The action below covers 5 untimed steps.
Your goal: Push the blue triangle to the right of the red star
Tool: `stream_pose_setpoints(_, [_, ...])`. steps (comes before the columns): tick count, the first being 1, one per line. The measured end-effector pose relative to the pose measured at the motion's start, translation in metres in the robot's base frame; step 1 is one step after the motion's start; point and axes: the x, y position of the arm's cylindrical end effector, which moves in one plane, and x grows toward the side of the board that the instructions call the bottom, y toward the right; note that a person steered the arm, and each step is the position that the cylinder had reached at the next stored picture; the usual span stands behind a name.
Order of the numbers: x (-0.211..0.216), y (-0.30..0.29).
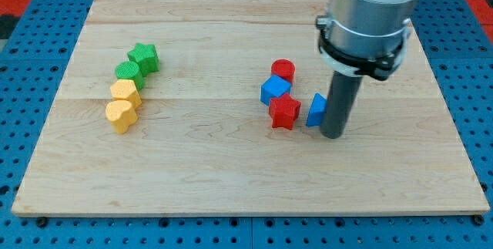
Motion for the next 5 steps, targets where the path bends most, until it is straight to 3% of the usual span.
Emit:
stream_pose_setpoints(1, [-0.007,0.039])
stream_pose_setpoints(2, [-0.031,0.031])
stream_pose_setpoints(3, [-0.041,-0.02])
stream_pose_setpoints(5, [-0.028,0.02])
